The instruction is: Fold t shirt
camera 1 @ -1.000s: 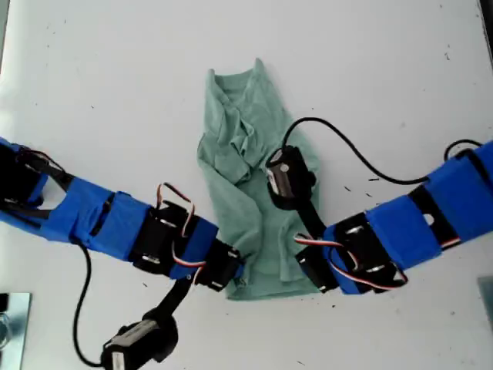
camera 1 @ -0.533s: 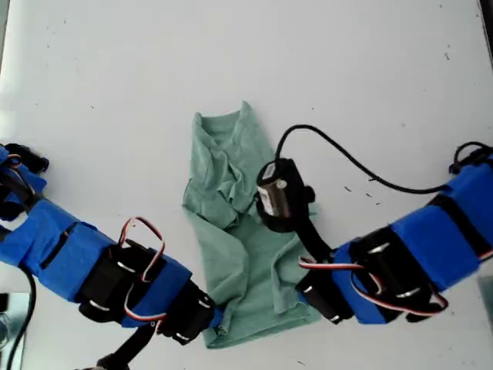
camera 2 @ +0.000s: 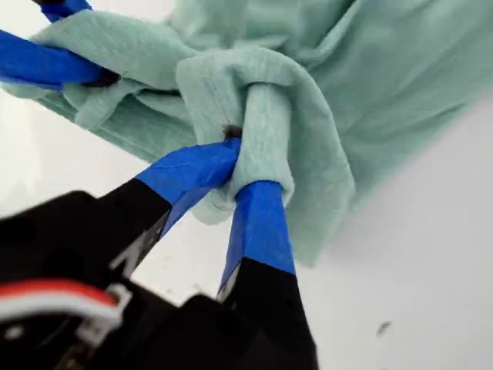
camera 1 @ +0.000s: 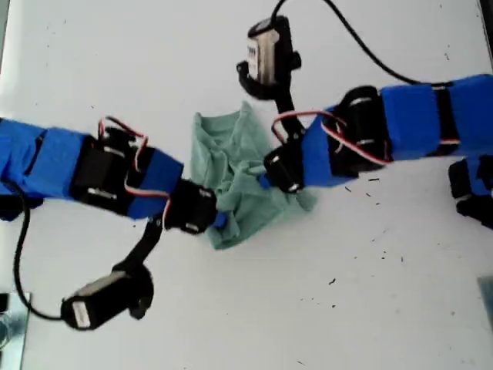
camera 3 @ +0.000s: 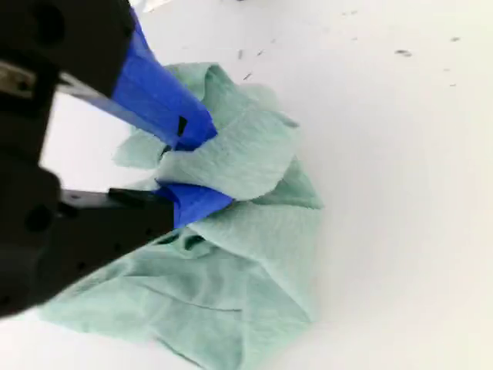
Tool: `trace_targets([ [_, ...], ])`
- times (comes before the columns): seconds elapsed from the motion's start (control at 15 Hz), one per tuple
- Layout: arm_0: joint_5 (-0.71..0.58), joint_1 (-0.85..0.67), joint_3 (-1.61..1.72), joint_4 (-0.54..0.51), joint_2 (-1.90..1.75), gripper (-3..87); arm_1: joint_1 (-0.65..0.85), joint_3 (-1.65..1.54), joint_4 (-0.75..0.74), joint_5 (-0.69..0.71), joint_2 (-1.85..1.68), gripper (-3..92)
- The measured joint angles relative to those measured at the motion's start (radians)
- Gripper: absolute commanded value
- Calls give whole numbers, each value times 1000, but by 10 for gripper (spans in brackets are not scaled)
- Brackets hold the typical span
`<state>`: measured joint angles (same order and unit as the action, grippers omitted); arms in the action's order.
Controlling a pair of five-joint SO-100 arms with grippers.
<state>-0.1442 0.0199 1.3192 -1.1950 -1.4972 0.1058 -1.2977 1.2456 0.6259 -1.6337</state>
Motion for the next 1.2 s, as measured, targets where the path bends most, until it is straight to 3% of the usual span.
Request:
trace_targets([
  [0.13,-41,-146,218,83,-183,3,98,-48,-110,61,0,13],
  [0.2,-60,-212,339,130,-272,87,140,-94,-173,67,0,54],
  [0.27,-78,-264,442,167,-344,216,184,-135,-210,74,0,295],
  [0.33,-97,-295,509,195,-394,254,215,-140,-225,91,0,380],
  [0.4,-114,-305,571,219,-451,272,224,-140,-229,130,0,344],
  [0.53,-123,-364,744,272,-618,430,264,-161,-232,178,-14,267],
  [0.73,-215,-557,1112,359,-1060,175,414,-336,-247,181,-190,218],
  [0.87,-215,-649,1292,336,-1391,142,506,-443,-247,181,-311,200],
  [1.07,-179,-650,1442,296,-1615,140,577,-680,-255,160,-555,212],
  [1.2,-130,-598,1559,258,-1786,112,621,-907,-250,149,-813,47],
])
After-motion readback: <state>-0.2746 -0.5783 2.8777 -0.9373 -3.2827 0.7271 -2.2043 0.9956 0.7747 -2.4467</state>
